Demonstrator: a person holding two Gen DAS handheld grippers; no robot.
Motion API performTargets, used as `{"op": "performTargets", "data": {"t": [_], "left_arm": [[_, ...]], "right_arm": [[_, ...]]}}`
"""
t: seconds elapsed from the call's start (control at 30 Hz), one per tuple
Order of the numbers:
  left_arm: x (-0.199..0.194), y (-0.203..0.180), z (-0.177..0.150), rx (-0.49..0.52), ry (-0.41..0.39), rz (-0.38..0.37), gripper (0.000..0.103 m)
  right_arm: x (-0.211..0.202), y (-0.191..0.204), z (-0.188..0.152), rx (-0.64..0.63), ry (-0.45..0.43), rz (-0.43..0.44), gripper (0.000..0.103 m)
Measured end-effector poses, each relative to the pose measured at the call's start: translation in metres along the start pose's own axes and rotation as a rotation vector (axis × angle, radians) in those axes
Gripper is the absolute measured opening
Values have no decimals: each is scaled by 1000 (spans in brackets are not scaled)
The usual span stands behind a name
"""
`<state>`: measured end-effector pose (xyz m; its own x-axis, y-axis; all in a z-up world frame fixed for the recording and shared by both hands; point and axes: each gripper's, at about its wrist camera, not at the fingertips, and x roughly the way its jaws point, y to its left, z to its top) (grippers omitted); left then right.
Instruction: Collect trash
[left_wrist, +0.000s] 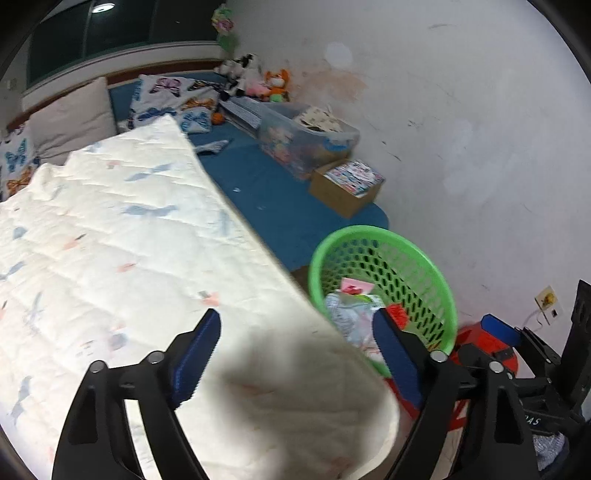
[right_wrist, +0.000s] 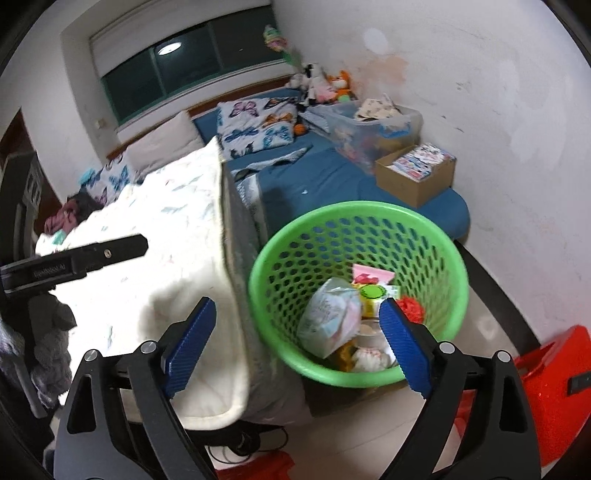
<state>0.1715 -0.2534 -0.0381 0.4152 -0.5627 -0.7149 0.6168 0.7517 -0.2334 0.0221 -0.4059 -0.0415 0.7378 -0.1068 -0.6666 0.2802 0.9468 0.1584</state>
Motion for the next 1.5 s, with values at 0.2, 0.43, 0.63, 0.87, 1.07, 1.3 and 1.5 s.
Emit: {"op": "performTargets", "data": {"t": [0.2,0.43,0.63,0.87,1.07,1.3,1.5], "left_arm": [[-29,37,-10,-43,-45,69,89],[-68,78,-24,-109,-98,153,93],[-97,102,-37,-127,-147,250,94],[-121,129,-51,-175,-176,324,95],[-137,145,-71,-201,-193,394,95],[-156,157,-86,-229,-213,455,95],[-168,158,-94,-220,-233,504,95]], "right_arm": [[3,31,0,-27,9,43,90],[6,65,3,-71,23,69,93],[12,93,1,-108,51,80,93],[13,125,0,-154,64,111,95],[14,142,-4,-184,64,93,96],[13,156,-4,-201,57,93,97],[8,170,-2,-233,29,83,98]]}}
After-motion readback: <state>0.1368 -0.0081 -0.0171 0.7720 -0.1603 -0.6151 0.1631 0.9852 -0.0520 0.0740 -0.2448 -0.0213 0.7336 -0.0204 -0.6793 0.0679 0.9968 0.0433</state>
